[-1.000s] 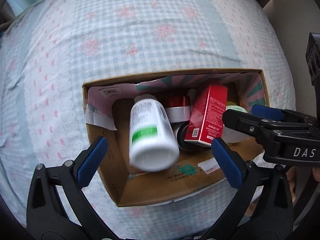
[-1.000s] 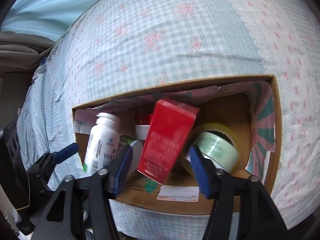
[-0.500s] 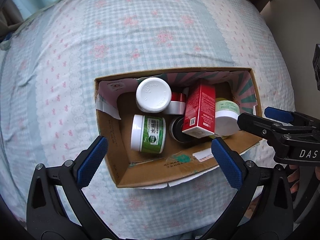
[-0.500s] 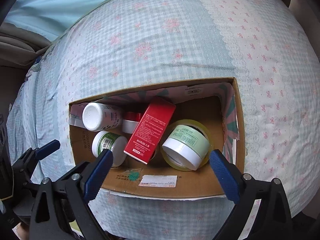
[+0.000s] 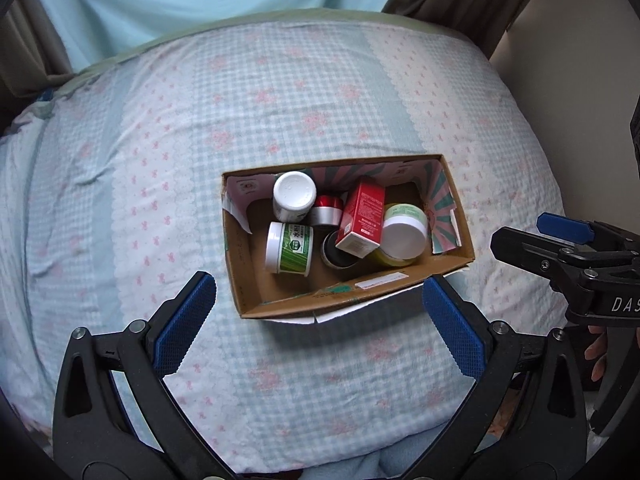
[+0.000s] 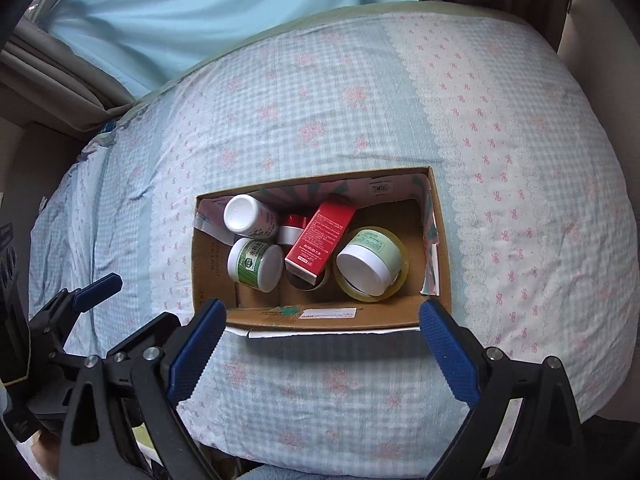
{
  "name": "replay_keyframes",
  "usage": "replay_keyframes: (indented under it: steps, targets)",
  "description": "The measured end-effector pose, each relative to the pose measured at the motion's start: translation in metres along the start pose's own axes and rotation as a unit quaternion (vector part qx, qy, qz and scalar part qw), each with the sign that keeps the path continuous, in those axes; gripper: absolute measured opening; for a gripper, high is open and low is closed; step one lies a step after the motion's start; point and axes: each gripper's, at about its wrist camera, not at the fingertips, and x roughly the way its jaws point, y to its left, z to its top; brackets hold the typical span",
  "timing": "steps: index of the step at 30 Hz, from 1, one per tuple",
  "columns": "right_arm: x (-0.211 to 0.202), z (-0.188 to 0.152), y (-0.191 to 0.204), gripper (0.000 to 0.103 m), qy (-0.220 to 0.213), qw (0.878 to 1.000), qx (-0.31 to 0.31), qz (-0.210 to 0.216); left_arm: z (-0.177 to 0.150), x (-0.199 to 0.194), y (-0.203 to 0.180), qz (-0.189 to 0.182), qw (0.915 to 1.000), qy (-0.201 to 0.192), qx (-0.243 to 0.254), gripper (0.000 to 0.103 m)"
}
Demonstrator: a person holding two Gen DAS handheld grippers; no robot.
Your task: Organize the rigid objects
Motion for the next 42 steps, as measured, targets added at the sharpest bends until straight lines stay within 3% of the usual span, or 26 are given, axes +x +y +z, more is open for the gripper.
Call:
replay_keyframes:
  steps: [8,15,22,28,42]
  targets:
    - [-0.105,-0.022,-0.006,0.096,-0.092,0.995,-0.035,-0.028,-0.013,-0.11,-0.039,0.02,0.9932,-0.114,-0.007,0.103]
    - [-0.209,-0.048,-0.019,0.096,-0.204,0.974,-0.08,-0.057,-0.036,-0.191,-0.084,0.042,0.973,-0.224,-0.038,0.103]
    - [-0.272,-0.076,-0.037,0.096,-0.285,0.951,-0.1,-0.064,-0.056,-0.239,-0.118,0.024,0.9511,-0.305,-0.044,0.103]
    - [-0.285,-0.094,-0.048,0.096,-0.311,0.943,-0.098,-0.073,-0.068,-0.255,-0.141,0.047,0.939,-0.34,-0.027,0.103]
    - [-0.299,-0.114,-0.06,0.096,-0.344,0.932,-0.087,-0.081,-0.086,-0.26,-0.152,0.058,0.9336,-0.353,-0.019,0.103]
